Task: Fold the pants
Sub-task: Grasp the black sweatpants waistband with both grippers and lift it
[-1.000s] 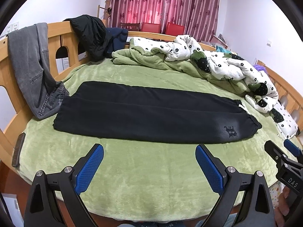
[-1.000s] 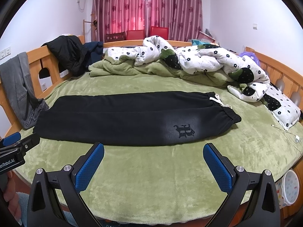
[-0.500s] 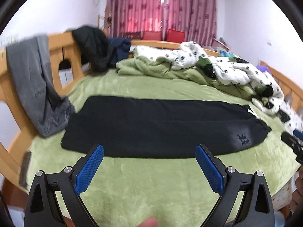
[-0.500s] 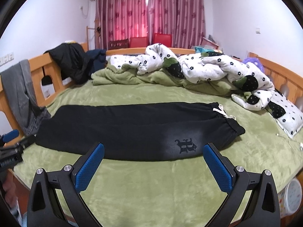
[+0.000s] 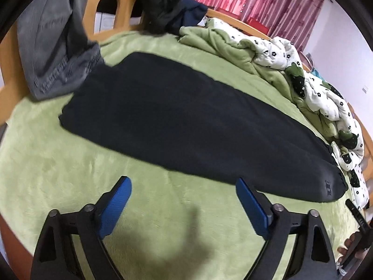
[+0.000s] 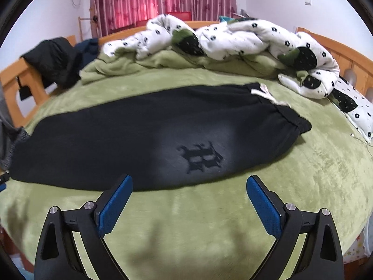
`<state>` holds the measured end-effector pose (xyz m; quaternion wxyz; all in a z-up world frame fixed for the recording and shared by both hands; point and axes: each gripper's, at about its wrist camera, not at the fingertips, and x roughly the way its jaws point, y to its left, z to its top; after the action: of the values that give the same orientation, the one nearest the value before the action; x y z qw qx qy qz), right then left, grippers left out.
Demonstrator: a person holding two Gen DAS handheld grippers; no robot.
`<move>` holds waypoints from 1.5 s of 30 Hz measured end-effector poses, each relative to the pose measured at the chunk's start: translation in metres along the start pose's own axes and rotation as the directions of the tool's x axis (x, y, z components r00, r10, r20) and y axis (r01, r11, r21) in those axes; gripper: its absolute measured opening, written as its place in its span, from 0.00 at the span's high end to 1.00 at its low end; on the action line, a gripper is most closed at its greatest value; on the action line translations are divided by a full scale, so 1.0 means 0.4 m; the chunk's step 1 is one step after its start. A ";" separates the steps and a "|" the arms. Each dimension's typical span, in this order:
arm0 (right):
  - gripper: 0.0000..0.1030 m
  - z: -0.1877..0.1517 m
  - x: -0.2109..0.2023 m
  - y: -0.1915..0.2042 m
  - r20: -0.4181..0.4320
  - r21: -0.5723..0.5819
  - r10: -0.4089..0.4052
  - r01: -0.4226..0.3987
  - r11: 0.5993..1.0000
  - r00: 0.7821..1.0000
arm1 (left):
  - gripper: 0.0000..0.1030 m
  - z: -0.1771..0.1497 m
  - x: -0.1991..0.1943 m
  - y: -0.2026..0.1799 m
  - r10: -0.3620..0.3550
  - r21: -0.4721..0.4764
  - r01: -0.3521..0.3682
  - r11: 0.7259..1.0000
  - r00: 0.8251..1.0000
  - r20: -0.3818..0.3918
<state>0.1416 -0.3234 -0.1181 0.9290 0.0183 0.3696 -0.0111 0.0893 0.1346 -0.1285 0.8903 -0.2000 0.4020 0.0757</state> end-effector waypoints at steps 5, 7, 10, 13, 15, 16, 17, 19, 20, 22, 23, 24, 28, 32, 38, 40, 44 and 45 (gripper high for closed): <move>0.18 -0.024 0.102 -0.072 -0.098 0.088 0.029 -0.020 0.996 0.995 | 0.15 -0.012 0.085 0.084 -0.098 -0.134 0.093 0.987 0.995 -0.031; 0.23 -0.025 0.129 -0.101 -0.116 0.151 0.058 -0.040 0.988 0.992 | 0.16 -0.015 0.115 0.105 -0.126 -0.178 0.118 0.977 0.992 -0.031; 0.23 -0.023 0.166 -0.147 -0.110 0.263 0.132 -0.099 0.960 0.985 | 0.16 -0.009 0.136 0.109 -0.146 -0.179 0.145 0.973 0.989 0.004; 0.23 -0.021 0.199 -0.182 -0.101 0.337 0.169 -0.126 0.933 0.980 | 0.16 0.005 0.159 0.107 -0.176 -0.193 0.174 0.966 0.984 0.007; 0.23 -0.019 0.229 -0.200 -0.104 0.378 0.192 -0.140 0.915 0.976 | 0.16 0.021 0.178 0.109 -0.187 -0.222 0.184 0.958 0.982 0.009; 0.23 -0.020 0.241 -0.205 -0.105 0.390 0.196 -0.141 0.910 0.975 | 0.17 0.031 0.186 0.110 -0.194 -0.237 0.191 0.953 0.981 0.013; 0.23 -0.019 0.251 -0.208 -0.105 0.401 0.197 -0.140 0.905 0.975 | 0.19 0.039 0.193 0.113 -0.193 -0.254 0.190 0.948 0.981 0.013; 0.23 -0.008 0.266 -0.207 -0.080 0.408 0.190 -0.142 0.902 0.979 | 0.23 0.051 0.207 0.115 -0.174 -0.274 0.166 0.947 0.985 -0.002; 0.23 -0.001 0.273 -0.202 -0.078 0.405 0.188 -0.141 0.904 0.979 | 0.30 0.057 0.210 0.113 -0.162 -0.277 0.156 0.948 0.987 0.000; 0.38 0.016 0.284 -0.194 -0.083 0.380 0.165 -0.122 0.917 0.983 | 0.58 0.069 0.220 0.114 -0.141 -0.292 0.132 0.947 0.990 -0.010; 0.62 0.025 0.288 -0.189 -0.095 0.367 0.139 -0.096 0.925 0.986 | 0.80 0.075 0.225 0.117 -0.137 -0.303 0.123 0.945 0.990 -0.024; 0.77 0.039 0.292 -0.186 -0.106 0.348 0.115 -0.072 0.935 0.988 | 0.88 0.082 0.227 0.123 -0.142 -0.319 0.123 0.940 0.989 -0.036; 0.83 0.100 0.252 -0.168 -0.048 0.296 0.110 -0.091 0.951 0.993 | 0.88 0.123 0.186 0.121 -0.213 -0.314 0.205 0.927 0.977 0.009; 0.83 0.183 0.209 -0.146 0.032 0.257 0.122 -0.126 0.958 0.992 | 0.88 0.203 0.134 0.067 -0.213 -0.238 0.228 0.944 0.973 0.086; 0.84 0.315 0.230 -0.133 0.087 0.265 0.155 -0.173 0.949 0.984 | 0.88 0.347 0.149 -0.029 -0.157 -0.133 0.181 0.974 0.972 0.175; 0.84 0.357 0.260 -0.123 0.098 0.267 0.158 -0.179 0.947 0.983 | 0.88 0.390 0.171 -0.050 -0.155 -0.122 0.181 0.976 0.968 0.197; 0.84 0.438 0.345 -0.093 0.119 0.252 0.121 -0.148 0.956 0.986 | 0.88 0.466 0.237 -0.077 -0.133 -0.128 0.165 0.978 0.964 0.232; 0.84 0.451 0.370 -0.090 0.118 0.261 0.119 -0.146 0.954 0.986 | 0.88 0.480 0.261 -0.083 -0.120 -0.123 0.153 0.981 0.964 0.236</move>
<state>0.3717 -0.3680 -0.0897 0.9340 0.1682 0.3153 0.0002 0.3000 0.1817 -0.0820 0.9173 -0.2795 0.2763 0.0645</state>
